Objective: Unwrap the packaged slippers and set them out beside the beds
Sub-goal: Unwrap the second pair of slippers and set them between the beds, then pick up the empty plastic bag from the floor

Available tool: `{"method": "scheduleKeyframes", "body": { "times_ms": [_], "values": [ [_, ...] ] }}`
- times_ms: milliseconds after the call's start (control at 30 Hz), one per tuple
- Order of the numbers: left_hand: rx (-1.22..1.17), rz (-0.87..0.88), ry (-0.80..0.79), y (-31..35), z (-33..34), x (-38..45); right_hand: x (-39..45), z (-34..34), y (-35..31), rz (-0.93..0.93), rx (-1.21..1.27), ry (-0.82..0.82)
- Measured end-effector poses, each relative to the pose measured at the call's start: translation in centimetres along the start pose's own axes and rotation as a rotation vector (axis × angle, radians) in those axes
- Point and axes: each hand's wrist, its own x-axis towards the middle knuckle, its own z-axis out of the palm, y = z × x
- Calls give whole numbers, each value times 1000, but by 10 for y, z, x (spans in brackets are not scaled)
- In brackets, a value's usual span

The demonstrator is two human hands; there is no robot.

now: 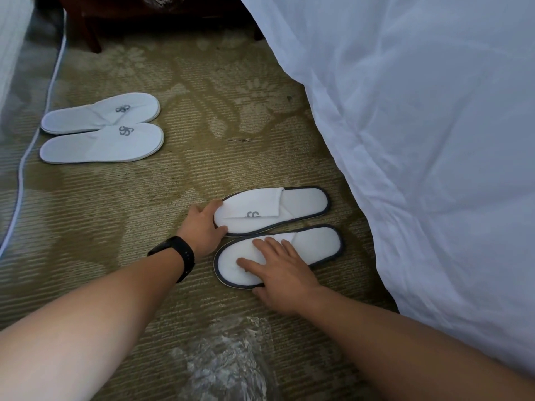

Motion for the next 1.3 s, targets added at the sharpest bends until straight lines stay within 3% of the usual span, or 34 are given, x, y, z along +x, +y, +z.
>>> {"method": "scheduleKeyframes", "body": {
  "times_ms": [200, 300, 533, 767, 1100, 1300],
  "values": [
    [-33, -18, 21, -9, -7, -19, -9, -7, 1, 6, 42, 158],
    [98, -10, -72, -15, -16, -32, -15, -10, -1, -27, -12, 219],
    [325, 35, -443, -28, -32, -73, -27, -4, -11, -36, -57, 0],
    [236, 11, -734, -22, -22, -110, -34, 8, -22, 15, -42, -172],
    [310, 78, -608, -23, 22, -145, -34, -1, -40, 38, -62, -209],
    [262, 116, -569, -25, 4, -141, -36, -11, -39, 118, 12, -133]
  ]
}}
